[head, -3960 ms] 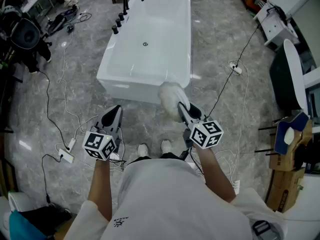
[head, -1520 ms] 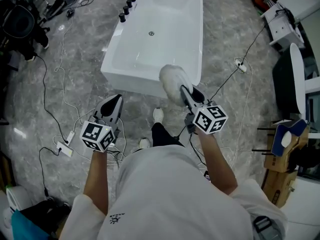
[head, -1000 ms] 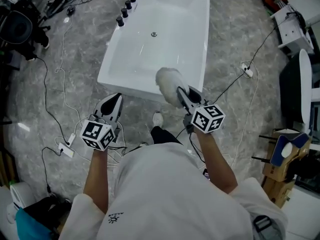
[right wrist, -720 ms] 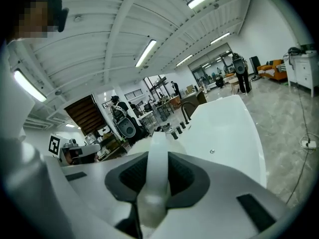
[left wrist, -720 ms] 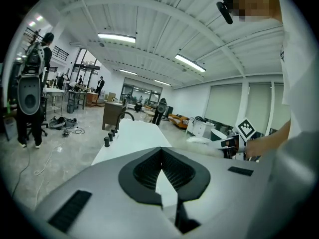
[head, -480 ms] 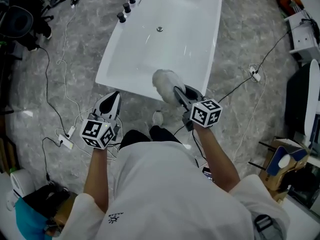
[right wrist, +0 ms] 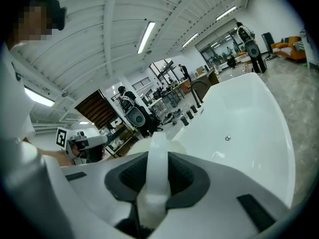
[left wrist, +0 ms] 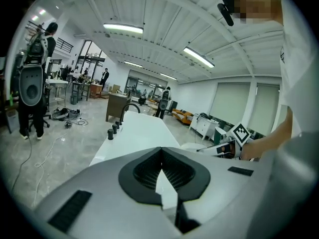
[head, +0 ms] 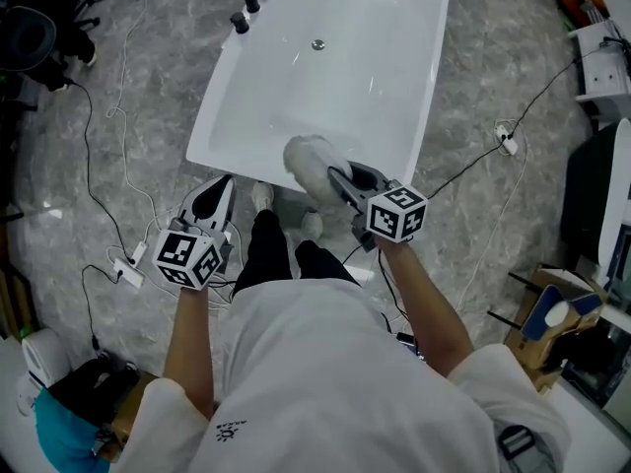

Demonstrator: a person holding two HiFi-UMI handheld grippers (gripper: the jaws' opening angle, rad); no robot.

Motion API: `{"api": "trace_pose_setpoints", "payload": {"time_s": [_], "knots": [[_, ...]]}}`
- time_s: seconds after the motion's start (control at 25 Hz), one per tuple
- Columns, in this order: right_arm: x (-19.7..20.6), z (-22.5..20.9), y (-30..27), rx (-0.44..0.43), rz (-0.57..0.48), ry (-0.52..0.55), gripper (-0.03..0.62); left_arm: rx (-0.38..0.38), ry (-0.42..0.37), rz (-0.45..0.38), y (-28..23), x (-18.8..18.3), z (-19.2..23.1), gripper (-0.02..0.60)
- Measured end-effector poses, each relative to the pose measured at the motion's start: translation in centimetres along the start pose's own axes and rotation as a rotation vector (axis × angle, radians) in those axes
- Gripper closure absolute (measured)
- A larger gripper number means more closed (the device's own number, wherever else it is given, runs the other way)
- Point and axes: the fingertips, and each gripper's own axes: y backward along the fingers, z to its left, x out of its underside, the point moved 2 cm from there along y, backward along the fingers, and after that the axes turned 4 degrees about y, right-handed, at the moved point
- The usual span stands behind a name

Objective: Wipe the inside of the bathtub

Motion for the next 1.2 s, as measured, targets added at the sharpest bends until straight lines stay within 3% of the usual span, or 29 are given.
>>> {"api": "trace_pose_setpoints", "payload": {"time_s": [0.16, 0.64, 1.2], "knots": [[-0.1, -0.5, -3.3, -0.011, 0.011, -0.023, 0.494, 0.003, 0.001, 0.008, -1.6, -0.2, 3.2, 0.569], [4.1, -1.8, -13.6, -0.084, 0.171, 0.067, 0.494, -0.006, 0.041, 0.09, -5.0, 3.5, 11.0, 0.569], [10.4, -3.9, -23.1, -0.221, 0.256, -0.024, 0.494, -0.086, 0.106, 0.112, -8.0, 9.3, 17.5, 0.569]]}}
